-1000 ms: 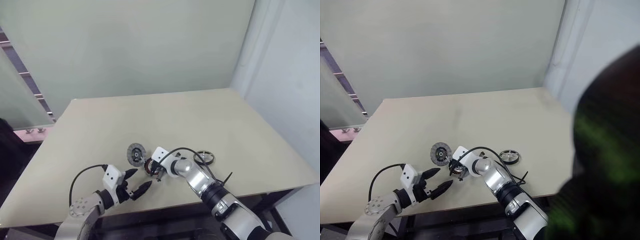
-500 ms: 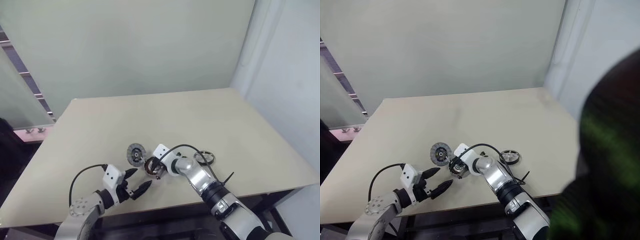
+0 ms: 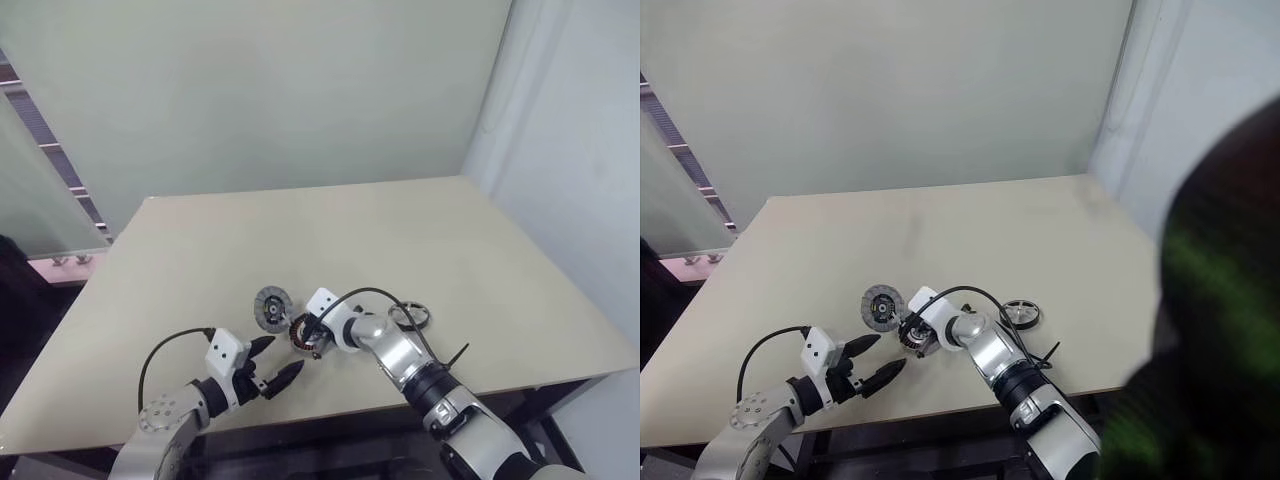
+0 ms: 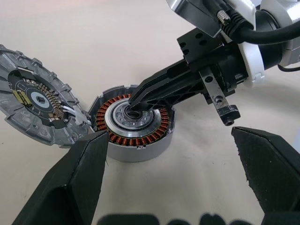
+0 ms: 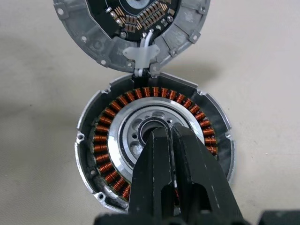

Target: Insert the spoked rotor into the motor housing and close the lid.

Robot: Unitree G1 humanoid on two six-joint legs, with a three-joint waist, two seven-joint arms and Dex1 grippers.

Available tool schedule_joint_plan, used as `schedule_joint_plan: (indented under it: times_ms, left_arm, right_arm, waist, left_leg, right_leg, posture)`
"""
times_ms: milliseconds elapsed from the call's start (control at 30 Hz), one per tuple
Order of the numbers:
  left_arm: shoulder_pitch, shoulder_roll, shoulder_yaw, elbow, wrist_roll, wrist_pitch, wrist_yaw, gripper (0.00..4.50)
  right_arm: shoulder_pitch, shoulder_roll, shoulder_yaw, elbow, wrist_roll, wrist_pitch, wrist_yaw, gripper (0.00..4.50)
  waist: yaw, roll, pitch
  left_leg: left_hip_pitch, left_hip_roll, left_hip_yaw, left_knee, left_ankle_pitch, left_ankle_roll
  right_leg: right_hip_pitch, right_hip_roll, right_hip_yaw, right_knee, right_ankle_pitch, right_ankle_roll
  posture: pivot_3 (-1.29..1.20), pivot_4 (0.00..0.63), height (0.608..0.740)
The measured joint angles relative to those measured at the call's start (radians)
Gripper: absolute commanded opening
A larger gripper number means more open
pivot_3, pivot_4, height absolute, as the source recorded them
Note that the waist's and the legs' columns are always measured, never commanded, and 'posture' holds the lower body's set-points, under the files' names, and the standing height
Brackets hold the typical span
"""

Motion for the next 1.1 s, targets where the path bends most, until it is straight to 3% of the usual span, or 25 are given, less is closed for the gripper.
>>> schedule_joint_plan:
  times_ms: [733,867,1067,1100]
  left_arm:
    - [0.003,0.0,-0.004,0.0,0.0,0.0,0.0,4.5]
    - [0.003,0.0,-0.004,0.0,0.0,0.0,0.0,4.5]
    - [0.003,0.0,-0.005,0.0,0.0,0.0,0.0,4.5]
    - [0.003,0.0,-0.005,0.0,0.0,0.0,0.0,4.5]
  right_arm:
    - [-0.001,0.001,0.006,0.011,-0.022,-0.011,-0.006,0.02]
    - [-0.003,-0.001,0.018,0.013,-0.029,-0.007,0.0,1.01]
    - [-0.002,0.002,0.003,0.008,-0.023,-0.008,-0.006,3.06]
    - [-0.002,0.003,-0.001,0.008,-0.021,-0.008,-0.007,3.06]
  waist:
    - [0.0,0.0,0.0]
    - [0.0,0.0,0.0]
    - [0.0,0.0,0.0]
    - [0.0,0.0,0.0]
  left_leg:
    - [0.0,0.0,0.0,0.0,0.0,0.0]
    - [0.0,0.0,0.0,0.0,0.0,0.0]
    - [0.0,0.0,0.0,0.0,0.0,0.0]
    - [0.0,0.0,0.0,0.0,0.0,0.0]
  right_leg:
    - [0.0,0.0,0.0,0.0,0.0,0.0]
    - [0.0,0.0,0.0,0.0,0.0,0.0]
    - [0.0,0.0,0.0,0.0,0.0,0.0]
    - [0.0,0.0,0.0,0.0,0.0,0.0]
  posture:
    - [0.0,0.0,0.74]
    - [0.0,0.0,0.74]
    - [0.0,0.0,0.74]
    - [0.0,0.0,0.74]
